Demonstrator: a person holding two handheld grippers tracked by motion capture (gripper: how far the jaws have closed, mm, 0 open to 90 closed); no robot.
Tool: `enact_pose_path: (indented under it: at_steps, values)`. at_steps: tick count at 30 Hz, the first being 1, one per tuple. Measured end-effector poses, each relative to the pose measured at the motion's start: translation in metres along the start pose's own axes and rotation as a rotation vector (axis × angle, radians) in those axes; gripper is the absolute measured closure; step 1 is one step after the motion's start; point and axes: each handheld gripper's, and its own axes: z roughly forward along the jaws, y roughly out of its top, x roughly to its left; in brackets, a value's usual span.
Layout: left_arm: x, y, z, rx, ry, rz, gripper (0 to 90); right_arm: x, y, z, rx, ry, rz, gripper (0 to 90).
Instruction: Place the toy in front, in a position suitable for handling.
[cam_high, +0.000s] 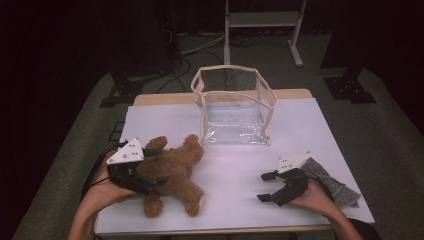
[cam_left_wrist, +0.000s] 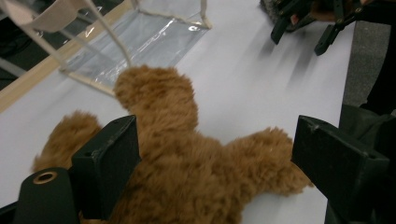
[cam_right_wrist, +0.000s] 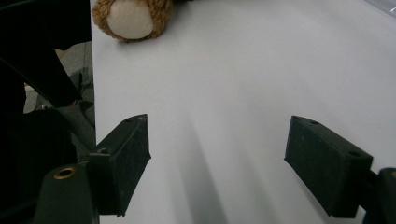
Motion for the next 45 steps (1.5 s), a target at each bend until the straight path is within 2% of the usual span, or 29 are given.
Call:
enact_pose_path:
  at_steps: [2, 8, 10, 11, 15, 20, 24, 32, 36, 41, 45]
  values:
    - [0.001, -0.002, -0.001, -0.002, 0.003, -0.004, 14.2, 0.0, 0.0, 0.0, 0.001, 0.001, -0.001, 20.5]
    - [0.012, -0.022, -0.004, 0.033, 0.013, -0.033, 14.2, 0.0, 0.0, 0.001, 0.004, 0.009, -0.002, 20.6]
    - [0.015, -0.026, -0.004, 0.044, 0.012, -0.027, 14.4, -0.001, 0.0, 0.001, 0.005, 0.01, -0.003, 20.6]
    - [0.015, -0.026, -0.004, 0.044, 0.012, -0.027, 17.4, -0.001, 0.0, 0.001, 0.004, 0.012, -0.003, 20.6]
    - [0.018, -0.038, -0.003, 0.051, 0.004, -0.043, 17.6, 0.0, 0.0, 0.002, 0.006, 0.016, -0.003, 20.6]
    - [0.02, -0.045, -0.002, 0.063, -0.007, -0.026, 17.6, -0.001, 0.0, 0.001, 0.005, 0.019, -0.005, 20.6]
    - [0.021, -0.048, 0.006, 0.094, -0.017, -0.001, 17.6, 0.0, 0.0, 0.001, 0.004, 0.023, -0.003, 20.6]
    - [0.028, -0.055, 0.026, 0.139, -0.029, -0.002, 14.3, 0.0, 0.0, 0.002, 0.005, 0.032, -0.001, 20.8]
    - [0.031, -0.052, 0.035, 0.169, -0.01, 0.001, 10.7, 0.0, 0.0, 0.004, 0.009, 0.041, 0.0, 20.8]
    - [0.031, -0.048, 0.048, 0.255, 0.022, 0.055, 9.1, 0.0, 0.001, 0.005, 0.008, 0.047, 0.0, 20.8]
    - [0.033, -0.045, 0.053, 0.289, 0.035, 0.058, 9.2, 0.0, 0.001, 0.006, 0.008, 0.05, -0.001, 21.1]
